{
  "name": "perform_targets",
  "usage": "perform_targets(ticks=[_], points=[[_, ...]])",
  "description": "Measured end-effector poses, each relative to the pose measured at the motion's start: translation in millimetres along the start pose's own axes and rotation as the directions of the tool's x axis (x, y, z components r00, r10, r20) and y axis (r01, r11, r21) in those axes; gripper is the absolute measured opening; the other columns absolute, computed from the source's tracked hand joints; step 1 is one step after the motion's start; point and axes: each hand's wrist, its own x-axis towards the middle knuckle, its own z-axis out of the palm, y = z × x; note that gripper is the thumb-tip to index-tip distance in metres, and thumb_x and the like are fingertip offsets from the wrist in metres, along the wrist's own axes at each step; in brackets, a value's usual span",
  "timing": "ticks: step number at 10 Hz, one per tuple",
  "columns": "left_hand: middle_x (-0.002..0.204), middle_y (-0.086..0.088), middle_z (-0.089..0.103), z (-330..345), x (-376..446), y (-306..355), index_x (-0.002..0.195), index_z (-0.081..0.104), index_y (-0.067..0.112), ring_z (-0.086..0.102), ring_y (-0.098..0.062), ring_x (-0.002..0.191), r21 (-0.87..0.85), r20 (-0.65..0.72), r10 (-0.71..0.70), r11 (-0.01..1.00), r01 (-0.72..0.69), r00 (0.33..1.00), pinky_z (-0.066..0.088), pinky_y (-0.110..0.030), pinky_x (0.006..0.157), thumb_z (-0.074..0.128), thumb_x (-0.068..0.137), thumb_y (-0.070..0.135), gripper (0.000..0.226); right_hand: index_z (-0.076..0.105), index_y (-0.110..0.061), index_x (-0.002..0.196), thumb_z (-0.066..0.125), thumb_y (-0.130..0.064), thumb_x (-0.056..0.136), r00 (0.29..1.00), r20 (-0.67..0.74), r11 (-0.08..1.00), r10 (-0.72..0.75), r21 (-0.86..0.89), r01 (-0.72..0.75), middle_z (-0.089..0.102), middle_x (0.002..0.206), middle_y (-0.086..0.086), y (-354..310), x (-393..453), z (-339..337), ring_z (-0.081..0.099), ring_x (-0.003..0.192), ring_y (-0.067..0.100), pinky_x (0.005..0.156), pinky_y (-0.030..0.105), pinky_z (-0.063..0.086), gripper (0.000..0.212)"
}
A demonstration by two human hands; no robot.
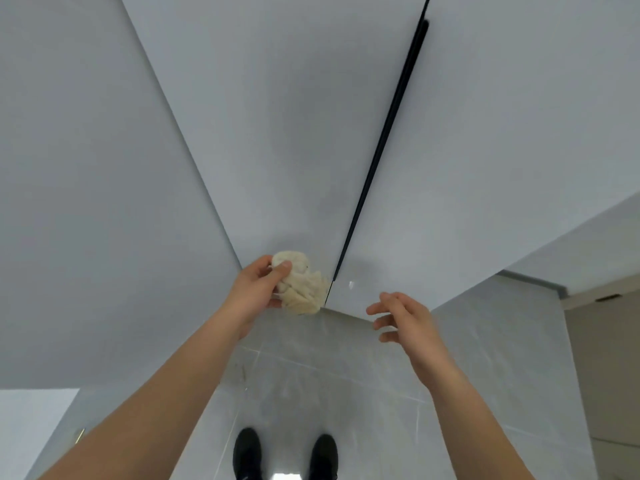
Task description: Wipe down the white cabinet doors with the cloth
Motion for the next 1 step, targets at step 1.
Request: perform_targets(ticks=[1], points=[[0.104, -0.012, 0.076, -3.6, -12.4, 10.5, 0.110, 0.069, 0.009, 0.073, -0.025, 0.087, -0.045, -0.076, 0.021, 0.999, -0.024, 0.997, 0.061, -0.031, 0.060, 0.062, 0.100, 0.023, 0.019, 0.071, -0.016, 0.068, 0.053, -0.019, 0.105, 0.988, -0.089, 0.980, -0.130, 0.142, 0.141, 0.075, 0.091, 0.018, -35.8, -46.3, -31.6, 0.062, 0.077, 0.025, 0.067, 0.038, 0.047, 0.042]])
